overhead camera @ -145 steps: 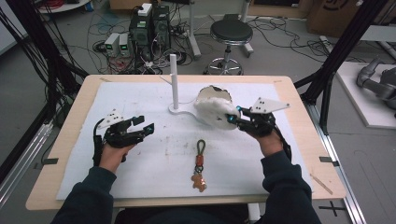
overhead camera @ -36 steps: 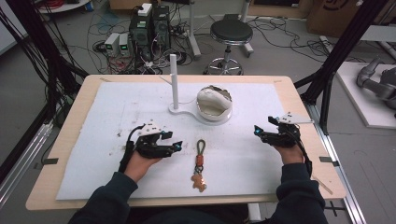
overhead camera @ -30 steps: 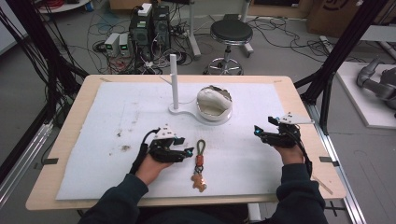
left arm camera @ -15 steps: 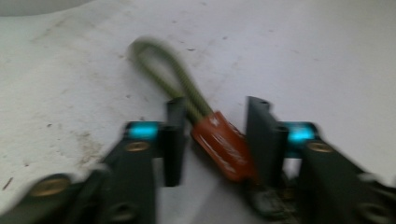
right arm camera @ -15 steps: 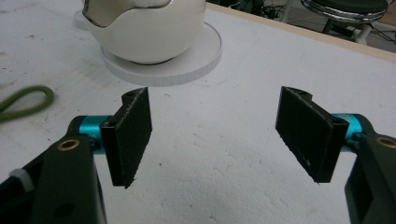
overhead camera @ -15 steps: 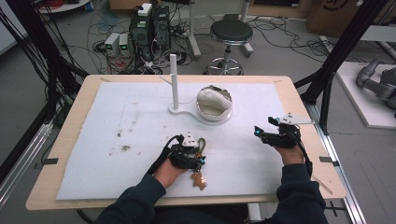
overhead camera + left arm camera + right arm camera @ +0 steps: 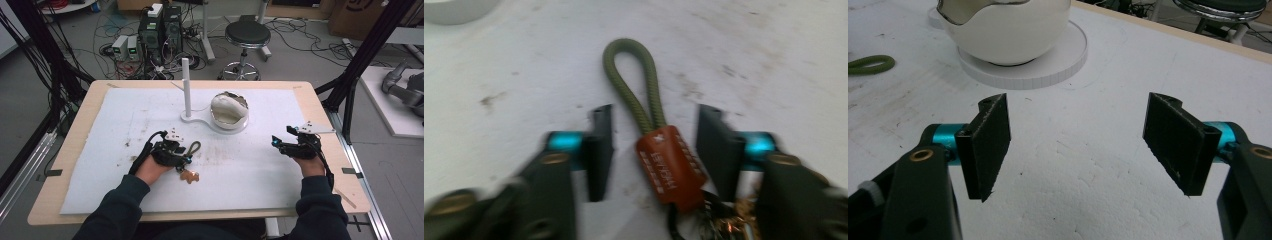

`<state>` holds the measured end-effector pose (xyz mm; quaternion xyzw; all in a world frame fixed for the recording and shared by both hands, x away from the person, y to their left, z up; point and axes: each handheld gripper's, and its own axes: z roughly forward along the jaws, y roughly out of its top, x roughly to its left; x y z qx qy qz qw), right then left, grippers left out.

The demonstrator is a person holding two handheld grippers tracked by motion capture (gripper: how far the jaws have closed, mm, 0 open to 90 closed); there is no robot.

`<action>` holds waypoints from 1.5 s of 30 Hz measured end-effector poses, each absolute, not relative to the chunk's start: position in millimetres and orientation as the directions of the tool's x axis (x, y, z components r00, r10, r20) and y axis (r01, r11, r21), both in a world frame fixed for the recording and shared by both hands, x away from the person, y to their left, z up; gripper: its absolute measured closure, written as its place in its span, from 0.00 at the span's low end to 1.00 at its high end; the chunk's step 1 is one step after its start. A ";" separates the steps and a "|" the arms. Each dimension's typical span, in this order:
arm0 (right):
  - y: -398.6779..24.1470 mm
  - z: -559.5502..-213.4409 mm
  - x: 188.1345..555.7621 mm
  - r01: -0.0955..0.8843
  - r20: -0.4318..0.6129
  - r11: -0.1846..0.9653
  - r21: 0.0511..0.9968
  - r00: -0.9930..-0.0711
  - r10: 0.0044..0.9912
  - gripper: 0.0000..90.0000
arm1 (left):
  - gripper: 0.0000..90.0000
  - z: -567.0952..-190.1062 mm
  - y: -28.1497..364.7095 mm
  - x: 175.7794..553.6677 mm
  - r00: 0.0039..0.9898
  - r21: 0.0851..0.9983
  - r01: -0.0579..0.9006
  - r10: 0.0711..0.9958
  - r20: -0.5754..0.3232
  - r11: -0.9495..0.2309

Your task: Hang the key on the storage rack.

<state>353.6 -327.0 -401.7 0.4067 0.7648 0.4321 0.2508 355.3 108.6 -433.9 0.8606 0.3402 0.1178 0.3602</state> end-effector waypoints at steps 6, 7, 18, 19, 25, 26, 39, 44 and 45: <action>-326.8 -402.0 353.4 0.409 -0.030 0.297 0.863 -0.545 0.838 0.31 | 0.47 -440.5 99.9 344.9 0.685 0.690 0.520 0.728 0.014 -0.503; -326.6 -402.1 353.4 0.411 -0.027 0.294 0.863 -0.544 0.839 0.31 | 0.50 -439.9 98.2 342.8 0.681 0.690 0.522 0.732 0.017 -0.501; -327.2 -402.3 353.1 0.413 -0.026 0.295 0.862 -0.546 0.838 0.31 | 0.78 -437.2 104.0 342.4 0.712 0.737 0.486 0.702 -0.023 -0.469; -327.6 -402.4 353.4 0.410 -0.027 0.294 0.863 -0.545 0.838 0.31 | 0.79 -434.8 107.9 344.1 0.708 0.752 0.492 0.704 -0.053 -0.438; -329.0 -402.6 353.5 0.412 -0.020 0.287 0.865 -0.542 0.840 0.31 | 0.79 -410.5 136.8 346.0 0.676 0.861 0.446 0.723 -0.143 -0.247; -328.7 -402.6 353.3 0.412 -0.019 0.286 0.865 -0.543 0.840 0.31 | 0.79 -407.4 140.5 346.0 0.675 0.870 0.435 0.724 -0.145 -0.231; -329.2 -402.4 353.6 0.404 -0.019 0.286 0.869 -0.549 0.835 0.30 | 0.79 -364.5 186.9 342.4 0.614 0.955 0.288 0.779 -0.128 -0.070; -328.3 -402.5 353.9 0.404 -0.021 0.288 0.868 -0.550 0.835 0.29 | 0.79 -342.1 186.3 349.1 0.609 0.967 0.243 0.787 -0.094 -0.073; -327.9 -402.6 354.0 0.401 -0.022 0.288 0.869 -0.550 0.835 0.29 | 0.79 -336.7 183.9 351.8 0.611 0.969 0.235 0.787 -0.083 -0.079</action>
